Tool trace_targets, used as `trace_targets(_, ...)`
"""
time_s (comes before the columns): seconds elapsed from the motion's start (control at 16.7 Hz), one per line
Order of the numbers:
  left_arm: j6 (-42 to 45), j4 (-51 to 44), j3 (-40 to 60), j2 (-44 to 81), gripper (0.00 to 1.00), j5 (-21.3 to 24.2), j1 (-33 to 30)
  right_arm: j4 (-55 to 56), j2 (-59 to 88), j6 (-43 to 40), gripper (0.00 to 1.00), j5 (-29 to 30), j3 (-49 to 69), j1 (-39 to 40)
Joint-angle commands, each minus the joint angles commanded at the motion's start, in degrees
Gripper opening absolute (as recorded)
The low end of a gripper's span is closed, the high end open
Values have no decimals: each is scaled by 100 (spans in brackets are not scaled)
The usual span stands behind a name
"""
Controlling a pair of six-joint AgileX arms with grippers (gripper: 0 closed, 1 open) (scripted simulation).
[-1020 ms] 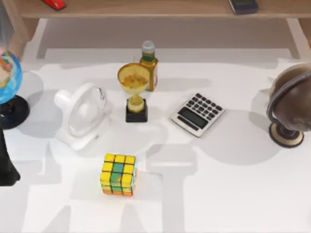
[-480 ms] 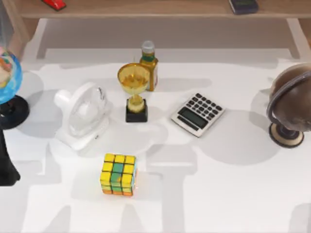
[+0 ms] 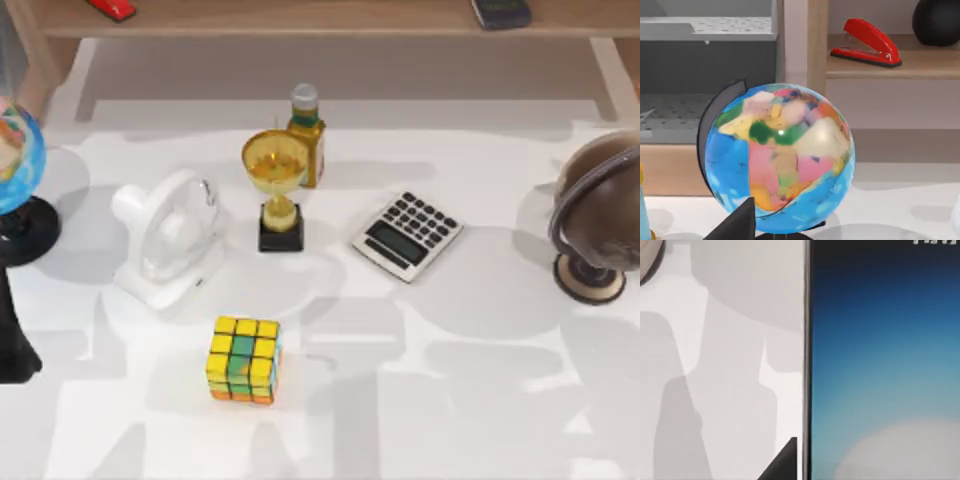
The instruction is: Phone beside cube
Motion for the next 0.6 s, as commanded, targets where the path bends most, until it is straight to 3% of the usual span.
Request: trace_targets(0.6,0,0,0,0,100,0,0,-756,1126,2058,0,-9,1834,2969)
